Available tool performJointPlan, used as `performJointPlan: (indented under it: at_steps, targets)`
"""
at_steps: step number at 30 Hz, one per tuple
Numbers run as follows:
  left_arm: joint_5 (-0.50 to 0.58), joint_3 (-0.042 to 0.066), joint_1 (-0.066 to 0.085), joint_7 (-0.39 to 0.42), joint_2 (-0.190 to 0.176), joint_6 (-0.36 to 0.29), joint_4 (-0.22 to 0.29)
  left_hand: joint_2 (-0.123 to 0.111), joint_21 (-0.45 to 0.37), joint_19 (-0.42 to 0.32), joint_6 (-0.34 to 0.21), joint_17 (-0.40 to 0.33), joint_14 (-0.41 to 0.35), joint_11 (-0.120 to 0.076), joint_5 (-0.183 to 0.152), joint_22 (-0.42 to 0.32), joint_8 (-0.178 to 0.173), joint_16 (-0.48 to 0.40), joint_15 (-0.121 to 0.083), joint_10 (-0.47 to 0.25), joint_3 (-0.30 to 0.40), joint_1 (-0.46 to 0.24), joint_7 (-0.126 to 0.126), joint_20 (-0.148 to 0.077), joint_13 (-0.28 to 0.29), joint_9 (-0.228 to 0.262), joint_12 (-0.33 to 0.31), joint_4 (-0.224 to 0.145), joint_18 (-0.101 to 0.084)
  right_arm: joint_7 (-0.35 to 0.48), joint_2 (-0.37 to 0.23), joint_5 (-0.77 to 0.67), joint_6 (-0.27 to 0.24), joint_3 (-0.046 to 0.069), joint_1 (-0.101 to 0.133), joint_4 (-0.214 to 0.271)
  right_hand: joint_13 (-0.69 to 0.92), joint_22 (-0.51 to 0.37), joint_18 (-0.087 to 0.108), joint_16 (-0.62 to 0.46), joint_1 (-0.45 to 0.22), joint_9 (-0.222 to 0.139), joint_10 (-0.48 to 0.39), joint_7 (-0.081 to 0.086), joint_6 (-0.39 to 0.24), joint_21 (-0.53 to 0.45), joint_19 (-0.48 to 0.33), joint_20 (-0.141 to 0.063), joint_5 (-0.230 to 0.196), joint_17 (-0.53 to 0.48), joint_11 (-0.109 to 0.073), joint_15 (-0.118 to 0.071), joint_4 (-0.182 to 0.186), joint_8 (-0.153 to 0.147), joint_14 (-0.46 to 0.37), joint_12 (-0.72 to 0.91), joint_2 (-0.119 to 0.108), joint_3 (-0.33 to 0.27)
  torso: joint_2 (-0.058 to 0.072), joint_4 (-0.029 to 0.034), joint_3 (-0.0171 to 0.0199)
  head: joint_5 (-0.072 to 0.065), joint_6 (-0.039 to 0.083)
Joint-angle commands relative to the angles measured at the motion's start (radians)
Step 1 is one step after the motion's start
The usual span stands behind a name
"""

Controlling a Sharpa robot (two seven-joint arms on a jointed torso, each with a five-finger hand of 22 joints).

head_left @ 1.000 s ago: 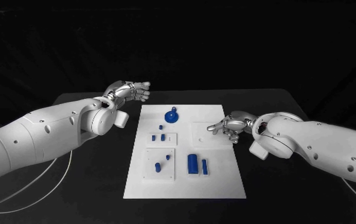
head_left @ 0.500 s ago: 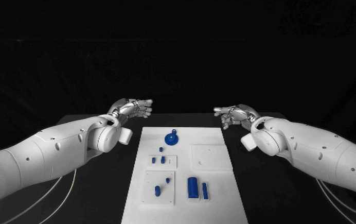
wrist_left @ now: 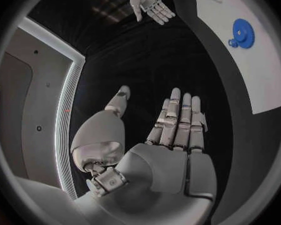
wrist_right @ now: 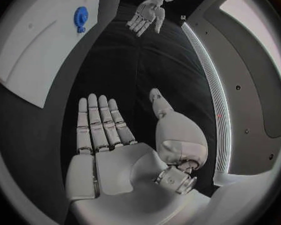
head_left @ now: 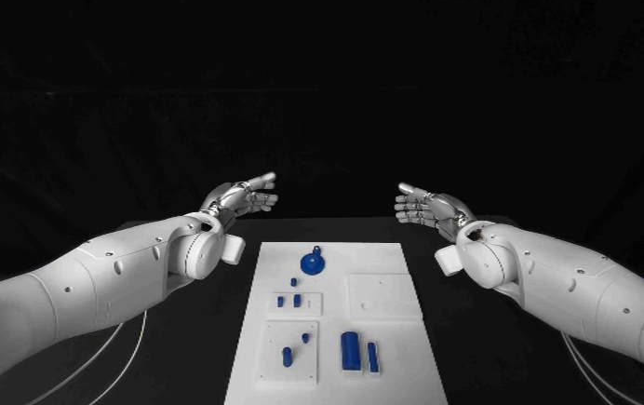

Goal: Assemble the parts on the task board

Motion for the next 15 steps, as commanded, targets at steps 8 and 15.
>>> performJointPlan:
  at_steps: [8, 15]
  targets:
    - [0.027, 0.031, -0.072, 0.058, -0.034, -0.153, 0.151, 0.045, -0.296, -0.372, -0.483, -0.166, -0.501, -0.08, -0.037, -1.083, -0.19, -0.297, -0.091, -0.982, -0.238, -0.549, -0.097, -0.03, -0.047, -0.273, -0.04, 0.164, -0.059, 0.067, -0.045, 0.069, -0.147, -0.007, -0.032, 0.151, -0.209, -0.544, -0.097, -0.202, -0.48, -0.339, -0.538, -0.109, -0.489, -0.207, -0.36, -0.101, -0.042, -0.325, -0.092, -0.088, 0.171, -0.095, -0.51, -0.16, -0.006, -0.19, -0.069, 0.0281, 0.0006, -0.022, -0.069]
    - [0.064, 0.075, -0.174, 0.139, -0.086, -0.369, 0.366, 0.045, -0.296, -0.372, -0.483, -0.166, -0.501, -0.08, -0.037, -1.083, -0.19, -0.297, -0.091, -0.982, -0.238, -0.549, -0.097, -0.03, -0.047, -0.273, -0.04, 0.164, -0.059, 0.163, -0.114, 0.17, -0.363, -0.02, -0.082, 0.374, -0.209, -0.544, -0.097, -0.202, -0.48, -0.339, -0.538, -0.109, -0.489, -0.207, -0.36, -0.101, -0.042, -0.325, -0.092, -0.088, 0.171, -0.095, -0.51, -0.16, -0.006, -0.19, -0.097, 0.0393, 0.0012, -0.031, -0.096]
